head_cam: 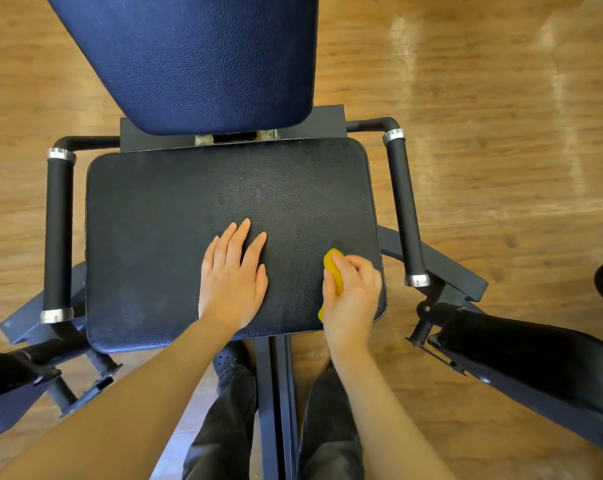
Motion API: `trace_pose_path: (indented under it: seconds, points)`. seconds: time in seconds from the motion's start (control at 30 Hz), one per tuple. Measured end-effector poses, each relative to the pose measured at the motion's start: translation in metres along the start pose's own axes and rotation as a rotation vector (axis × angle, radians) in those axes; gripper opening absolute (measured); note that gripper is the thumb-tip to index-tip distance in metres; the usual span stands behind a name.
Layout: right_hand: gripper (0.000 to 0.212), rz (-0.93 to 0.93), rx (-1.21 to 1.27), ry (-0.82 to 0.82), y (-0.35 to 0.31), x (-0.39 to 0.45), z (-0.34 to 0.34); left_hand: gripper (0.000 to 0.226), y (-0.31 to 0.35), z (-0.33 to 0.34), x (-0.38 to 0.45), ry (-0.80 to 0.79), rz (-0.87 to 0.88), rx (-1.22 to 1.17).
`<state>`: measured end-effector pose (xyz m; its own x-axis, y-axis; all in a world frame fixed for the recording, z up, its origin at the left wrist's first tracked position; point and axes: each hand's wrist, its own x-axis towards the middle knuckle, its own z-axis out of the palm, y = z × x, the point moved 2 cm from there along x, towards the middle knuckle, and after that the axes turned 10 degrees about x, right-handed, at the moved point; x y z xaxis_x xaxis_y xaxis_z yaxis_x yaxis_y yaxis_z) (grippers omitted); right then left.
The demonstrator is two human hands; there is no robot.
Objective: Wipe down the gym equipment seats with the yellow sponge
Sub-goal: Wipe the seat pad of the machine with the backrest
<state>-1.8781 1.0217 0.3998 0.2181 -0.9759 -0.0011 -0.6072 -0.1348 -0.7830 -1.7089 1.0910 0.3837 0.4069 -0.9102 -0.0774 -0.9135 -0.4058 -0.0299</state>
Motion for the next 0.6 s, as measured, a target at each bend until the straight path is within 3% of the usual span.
trace_pose_path:
  seconds: [0.23, 0.6]
  points:
    - [0.034, -0.002, 0.043, -0.025, 0.010, -0.082, -0.010, 0.050, 0.000, 0.000, 0.000, 0.015, -0.007, -0.009]
    - [0.028, 0.047, -0.060, 0.049, 0.013, 0.015, -0.017, 0.051, 0.000, -0.002, 0.000, 0.015, -0.007, -0.013]
